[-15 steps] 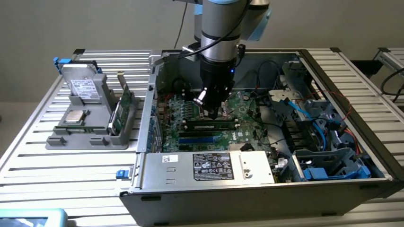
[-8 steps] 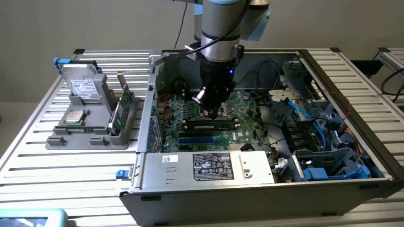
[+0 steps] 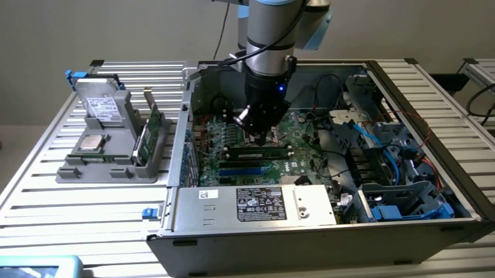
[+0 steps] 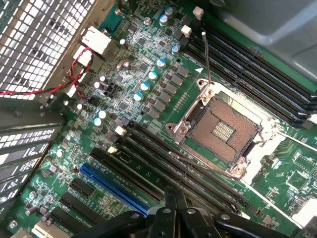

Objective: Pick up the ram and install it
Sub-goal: 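Press down the ram until it locks into place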

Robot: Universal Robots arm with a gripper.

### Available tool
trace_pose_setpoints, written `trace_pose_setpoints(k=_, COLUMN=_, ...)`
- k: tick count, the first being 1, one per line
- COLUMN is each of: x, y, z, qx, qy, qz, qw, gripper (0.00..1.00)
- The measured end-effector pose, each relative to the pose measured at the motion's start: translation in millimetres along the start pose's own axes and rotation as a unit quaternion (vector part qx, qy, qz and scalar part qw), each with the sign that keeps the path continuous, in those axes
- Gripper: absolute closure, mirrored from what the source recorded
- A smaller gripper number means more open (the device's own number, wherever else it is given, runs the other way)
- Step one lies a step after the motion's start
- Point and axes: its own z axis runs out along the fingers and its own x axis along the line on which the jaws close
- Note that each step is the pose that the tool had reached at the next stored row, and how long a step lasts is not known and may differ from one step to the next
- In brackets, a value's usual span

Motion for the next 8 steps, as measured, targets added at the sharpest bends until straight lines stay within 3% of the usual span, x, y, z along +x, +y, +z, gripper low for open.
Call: trace_pose_setpoints(k=8, x=0.0, y=0.0, z=0.0, qx=-0.0025, qy=0.0017, qz=0.054, qw=0.9985, gripper=0.89)
